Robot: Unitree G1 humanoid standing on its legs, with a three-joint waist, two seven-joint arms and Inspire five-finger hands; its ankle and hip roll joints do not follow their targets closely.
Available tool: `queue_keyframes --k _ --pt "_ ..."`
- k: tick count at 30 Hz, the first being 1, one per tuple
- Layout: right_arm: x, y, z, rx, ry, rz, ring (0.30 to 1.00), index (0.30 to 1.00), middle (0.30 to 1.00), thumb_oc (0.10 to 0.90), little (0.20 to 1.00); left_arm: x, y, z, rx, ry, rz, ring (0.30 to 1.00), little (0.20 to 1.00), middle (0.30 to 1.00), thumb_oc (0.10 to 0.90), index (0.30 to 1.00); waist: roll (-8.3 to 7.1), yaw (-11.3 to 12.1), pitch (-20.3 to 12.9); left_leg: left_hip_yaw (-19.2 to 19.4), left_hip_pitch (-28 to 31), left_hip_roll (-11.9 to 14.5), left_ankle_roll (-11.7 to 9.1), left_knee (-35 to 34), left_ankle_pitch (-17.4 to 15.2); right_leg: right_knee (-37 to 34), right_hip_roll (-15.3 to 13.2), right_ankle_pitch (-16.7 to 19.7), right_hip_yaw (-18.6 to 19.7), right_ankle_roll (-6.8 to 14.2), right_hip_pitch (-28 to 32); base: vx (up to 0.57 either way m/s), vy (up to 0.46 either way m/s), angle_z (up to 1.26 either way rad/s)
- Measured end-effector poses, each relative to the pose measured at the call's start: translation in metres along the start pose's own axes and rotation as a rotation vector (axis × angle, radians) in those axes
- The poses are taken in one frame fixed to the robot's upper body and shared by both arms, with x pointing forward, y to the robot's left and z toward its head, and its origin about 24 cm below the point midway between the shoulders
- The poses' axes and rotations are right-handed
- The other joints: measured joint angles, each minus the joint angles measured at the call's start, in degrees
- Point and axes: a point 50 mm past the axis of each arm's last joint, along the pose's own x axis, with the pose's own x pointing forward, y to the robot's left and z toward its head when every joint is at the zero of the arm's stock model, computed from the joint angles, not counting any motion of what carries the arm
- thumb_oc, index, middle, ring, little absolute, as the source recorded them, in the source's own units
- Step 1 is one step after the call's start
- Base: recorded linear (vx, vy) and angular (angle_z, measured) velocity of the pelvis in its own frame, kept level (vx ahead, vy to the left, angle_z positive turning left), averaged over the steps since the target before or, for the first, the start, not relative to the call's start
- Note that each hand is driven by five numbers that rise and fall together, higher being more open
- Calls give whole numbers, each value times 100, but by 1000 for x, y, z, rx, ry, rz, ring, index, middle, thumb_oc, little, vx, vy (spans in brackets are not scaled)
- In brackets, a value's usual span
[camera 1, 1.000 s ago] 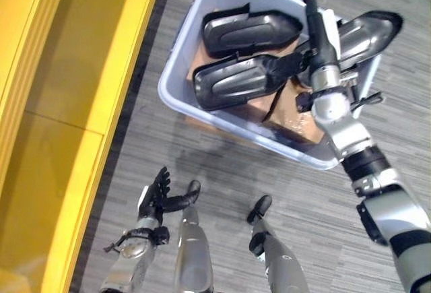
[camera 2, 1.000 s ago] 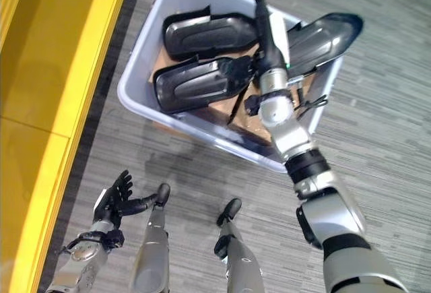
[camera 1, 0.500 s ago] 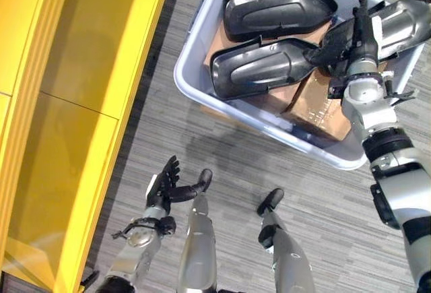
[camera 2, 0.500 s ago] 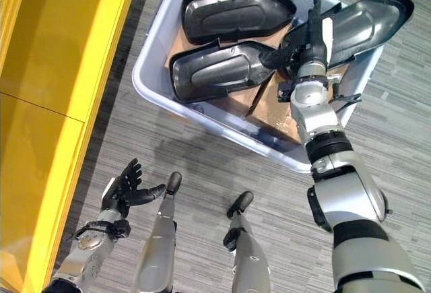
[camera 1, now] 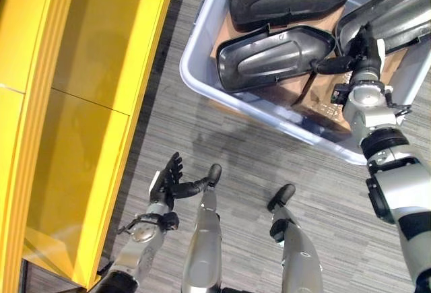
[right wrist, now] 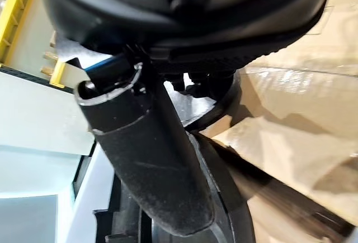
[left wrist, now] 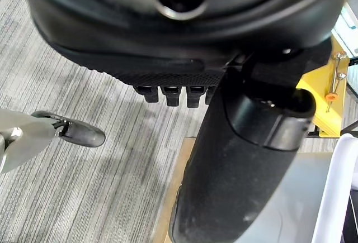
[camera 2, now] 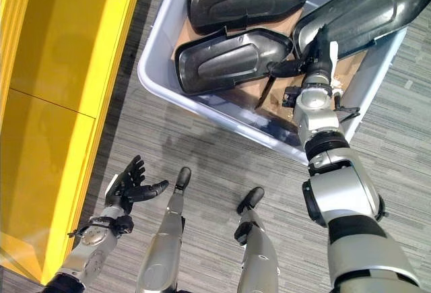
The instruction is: Move parts from the plastic box to the shelf.
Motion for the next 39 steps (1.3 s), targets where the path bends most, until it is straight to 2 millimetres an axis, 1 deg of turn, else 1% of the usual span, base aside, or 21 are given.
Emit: queue_keyframes --k 4,8,12,14,17,19,24,28,33,36,39 --pt "-3 10 -12 85 51 11 1000 1000 1000 900 1000 0 1 -1 1 4 4 1000 1000 1000 900 1000 12 9 -6 6 4 -3 3 23 2 77 -20 -18 11 -14 -24 0 0 0" --pt "-4 11 -15 126 73 15 1000 1000 1000 900 1000 0 2 -2 3 11 6 1000 1000 1000 900 1000 23 15 -13 -1 11 -8 10 49 8 165 -46 -42 10 -32 -35 0 0 0" --pt "-5 12 -19 123 86 23 1000 1000 1000 900 1000 0 1 -3 1 12 3 1000 1000 1000 900 1000 34 5 -19 -7 17 -22 26 50 40 279 -86 -72 14 -41 -75 0 0 0" --pt "-11 14 -34 120 93 53 1000 1000 1000 900 1000 0 -1 -3 -2 14 1 1000 1000 1000 900 1000 35 -4 -20 -10 54 -21 29 50 54 319 -93 -78 26 -46 -59 0 0 0" --pt "-15 16 -43 119 109 68 1000 1000 1000 900 1000 1 -1 -3 -2 14 0 1000 1000 1000 900 1000 41 -16 -24 2 118 -14 36 50 58 351 -91 -82 47 -52 -24 -8 7 -2" --pt "-16 15 -48 115 121 70 1000 1000 1000 900 1000 1 -1 -3 -2 13 -3 1000 1000 1000 900 1000 51 -20 -34 -8 125 -8 74 50 45 370 -89 -85 46 -55 -15 0 0 0" --pt "-18 12 -57 121 142 68 1000 1000 1000 900 1000 0 -1 -4 -2 17 -1 1000 1000 1000 900 1000 50 -31 -34 -26 149 -2 86 50 52 440 -96 -105 48 -63 -10 0 0 0" --pt "-28 9 -75 127 160 82 1000 1000 1000 900 1000 -2 0 -6 -3 25 2 1000 1000 1000 900 1000 36 -40 -54 -27 216 4 95 48 48 447 -91 -117 49 -69 58 0 0 0" --pt "-32 9 -85 122 181 108 1000 1000 1000 900 1000 -2 1 -7 -4 26 -1 1000 1000 1000 900 1000 -7 -165 -90 -29 243 10 96 50 49 433 -74 -113 49 -75 90 0 0 0" --pt "-38 4 -102 103 231 106 1000 1000 1000 900 1000 -4 1 -8 -5 32 -10 1000 1000 1000 900 1000 -93 -162 -181 -16 276 9 107 48 43 394 -64 -108 51 -76 125 0 0 0" --pt "-41 -5 -116 100 285 84 1000 1000 1000 900 1000 -6 2 -11 -4 42 -10 1000 1000 1000 900 1000 -124 -164 -243 -18 321 5 114 48 38 349 -64 -106 49 -71 195 0 0 0"
